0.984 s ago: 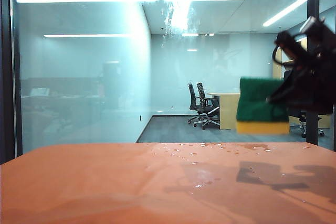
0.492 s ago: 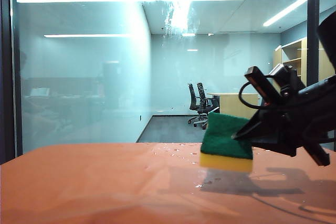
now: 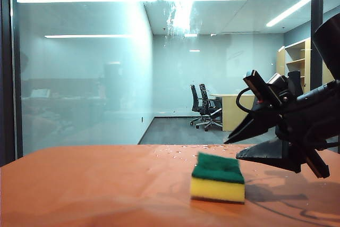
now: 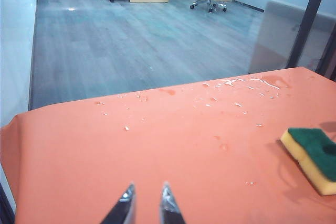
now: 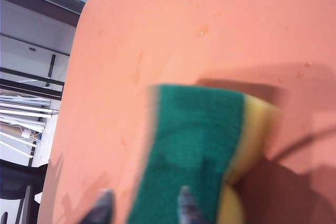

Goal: Pick up the sponge from the table, wipe the water off the glass, and finally place the sponge back on the table.

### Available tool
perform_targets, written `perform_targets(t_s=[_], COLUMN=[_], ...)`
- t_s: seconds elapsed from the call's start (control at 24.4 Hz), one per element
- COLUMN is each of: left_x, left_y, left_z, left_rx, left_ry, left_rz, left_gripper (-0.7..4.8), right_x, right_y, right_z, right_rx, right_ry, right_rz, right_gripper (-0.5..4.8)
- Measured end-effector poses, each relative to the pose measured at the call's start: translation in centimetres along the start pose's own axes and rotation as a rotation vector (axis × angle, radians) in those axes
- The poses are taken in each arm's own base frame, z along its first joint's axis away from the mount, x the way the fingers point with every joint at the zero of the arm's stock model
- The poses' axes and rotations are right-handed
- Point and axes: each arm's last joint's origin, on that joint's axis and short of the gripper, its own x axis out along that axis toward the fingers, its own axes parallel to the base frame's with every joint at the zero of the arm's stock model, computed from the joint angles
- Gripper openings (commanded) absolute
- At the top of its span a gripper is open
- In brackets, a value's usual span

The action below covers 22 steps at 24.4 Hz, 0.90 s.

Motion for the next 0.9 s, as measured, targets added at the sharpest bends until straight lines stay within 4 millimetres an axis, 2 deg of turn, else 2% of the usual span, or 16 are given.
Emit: perform_targets(t_s=[0.04, 0.08, 0.12, 0.16, 0.2, 0.25, 0.41, 0.61, 0.9], left_x=[0.0, 0.0, 0.0, 0.0, 0.0, 0.0, 0.0, 0.0, 0.0], left_y=[0.0, 0.0, 0.0, 0.0, 0.0, 0.0, 0.0, 0.0, 0.0], left_z=[0.0, 0.0, 0.0, 0.0, 0.0, 0.0, 0.0, 0.0, 0.0], left_rx=[0.000, 0.000, 0.000, 0.000, 0.000, 0.000, 0.000, 0.000, 0.001], left_ry=[0.000, 0.000, 0.000, 0.000, 0.000, 0.000, 0.000, 0.000, 0.000], left_rz=[0.000, 0.000, 0.000, 0.000, 0.000, 0.000, 0.000, 0.000, 0.011], left_gripper=[0.65, 0.65, 0.65, 0.65, 0.65, 0.65, 0.65, 0.65, 0.65], right_x=[0.0, 0.0, 0.0, 0.0, 0.0, -0.1, -0.8, -3.1, -6.4], right_y=[0.0, 0.0, 0.0, 0.0, 0.0, 0.2, 0.5, -0.9, -0.6], right_z=[0.0, 0.0, 0.1, 0.2, 0.4, 0.7, 2.6, 5.2, 8.0], right_rx=[0.001, 0.002, -0.003, -0.019, -0.054, -0.106, -0.205, -0.252, -0.334], right_ry=[0.000, 0.000, -0.011, -0.031, -0.063, -0.103, -0.255, -0.393, -0.539], right_rz=[-0.001, -0.002, -0.009, -0.020, -0.027, -0.022, 0.038, -0.032, -0.079], right_gripper=[2.40, 1.99, 1.10, 0.49, 0.08, -0.09, -0.09, -0.09, -0.09])
